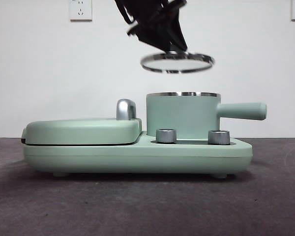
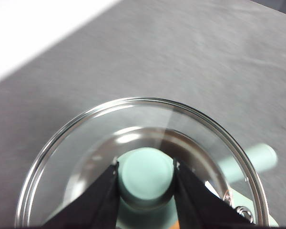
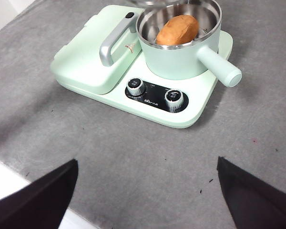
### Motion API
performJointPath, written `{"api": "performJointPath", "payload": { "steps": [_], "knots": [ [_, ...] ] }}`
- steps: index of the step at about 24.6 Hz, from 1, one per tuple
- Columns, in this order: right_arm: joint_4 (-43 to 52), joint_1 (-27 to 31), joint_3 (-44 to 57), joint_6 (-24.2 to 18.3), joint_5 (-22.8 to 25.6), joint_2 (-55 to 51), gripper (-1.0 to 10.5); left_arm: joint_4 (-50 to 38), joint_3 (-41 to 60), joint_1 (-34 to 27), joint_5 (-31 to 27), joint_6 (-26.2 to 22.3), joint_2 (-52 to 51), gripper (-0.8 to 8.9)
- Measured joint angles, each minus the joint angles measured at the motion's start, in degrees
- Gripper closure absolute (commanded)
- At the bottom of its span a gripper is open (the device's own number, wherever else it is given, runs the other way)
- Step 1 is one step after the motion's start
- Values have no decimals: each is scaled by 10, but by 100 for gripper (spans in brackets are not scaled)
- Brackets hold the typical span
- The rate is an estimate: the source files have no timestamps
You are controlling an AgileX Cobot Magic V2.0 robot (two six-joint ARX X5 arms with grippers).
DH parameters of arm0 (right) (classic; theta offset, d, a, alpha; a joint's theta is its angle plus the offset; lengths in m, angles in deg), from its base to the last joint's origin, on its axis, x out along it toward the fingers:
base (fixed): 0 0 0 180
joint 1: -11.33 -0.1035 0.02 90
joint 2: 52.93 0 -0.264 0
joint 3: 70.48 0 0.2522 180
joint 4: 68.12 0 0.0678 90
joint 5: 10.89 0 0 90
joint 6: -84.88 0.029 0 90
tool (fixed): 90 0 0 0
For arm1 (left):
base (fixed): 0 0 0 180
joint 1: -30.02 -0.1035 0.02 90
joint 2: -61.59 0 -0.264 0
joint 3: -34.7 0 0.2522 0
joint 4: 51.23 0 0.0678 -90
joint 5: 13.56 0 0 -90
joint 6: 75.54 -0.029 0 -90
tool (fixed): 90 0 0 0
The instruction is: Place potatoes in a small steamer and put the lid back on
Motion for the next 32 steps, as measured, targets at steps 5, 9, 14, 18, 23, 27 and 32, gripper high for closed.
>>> {"api": "performJointPath", "payload": {
  "steps": [5,9,14,18,23,27,32],
  "knots": [
    [0,0,0,5,0,0,495,0,0,0,6,-35,28,799],
    [0,0,0,15,0,0,495,0,0,0,7,-46,31,799],
    [0,0,0,23,0,0,495,0,0,0,37,-51,31,799],
    [0,0,0,29,0,0,495,0,0,-1,37,-51,31,799],
    [0,0,0,30,0,0,495,1,0,-2,37,-51,33,799],
    [0,0,0,32,0,0,495,2,0,-2,37,-51,37,799],
    [0,0,0,36,0,0,495,1,0,-4,37,-51,46,799]
  ]
}}
